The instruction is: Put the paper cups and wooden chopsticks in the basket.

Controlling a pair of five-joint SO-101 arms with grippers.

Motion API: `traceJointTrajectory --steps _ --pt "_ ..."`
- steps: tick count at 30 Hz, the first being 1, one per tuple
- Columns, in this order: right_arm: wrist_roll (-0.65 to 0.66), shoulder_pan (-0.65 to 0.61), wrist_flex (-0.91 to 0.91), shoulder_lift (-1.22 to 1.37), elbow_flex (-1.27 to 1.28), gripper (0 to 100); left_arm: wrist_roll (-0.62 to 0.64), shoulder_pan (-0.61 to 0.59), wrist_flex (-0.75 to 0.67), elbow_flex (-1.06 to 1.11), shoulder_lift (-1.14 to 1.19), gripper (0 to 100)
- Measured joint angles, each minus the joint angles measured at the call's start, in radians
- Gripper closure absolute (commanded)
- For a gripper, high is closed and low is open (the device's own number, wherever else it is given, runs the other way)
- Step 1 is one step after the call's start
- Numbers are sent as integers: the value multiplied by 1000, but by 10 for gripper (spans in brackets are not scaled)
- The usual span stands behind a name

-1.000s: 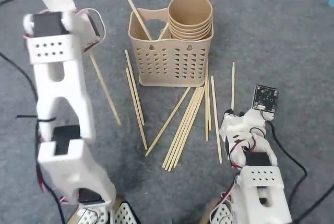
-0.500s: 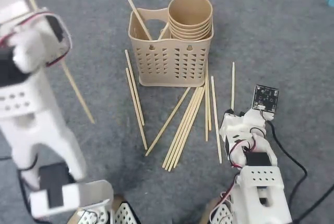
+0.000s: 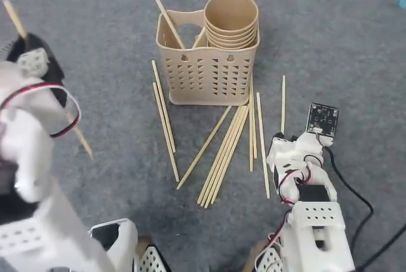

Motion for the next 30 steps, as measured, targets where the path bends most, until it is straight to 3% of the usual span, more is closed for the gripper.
traceJointTrajectory --steps 8,17,21,26,30 --pt "0 0 0 0 0 883 18 25 -368 222 -23 987" --pt "0 0 0 0 0 883 29 249 -641 256 -23 987" --pt "0 0 0 0 0 883 26 334 -884 348 -15 987" --pt "0 0 0 0 0 883 31 344 -1247 460 40 987" --pt "0 0 0 0 0 880 26 350 -1315 470 77 987"
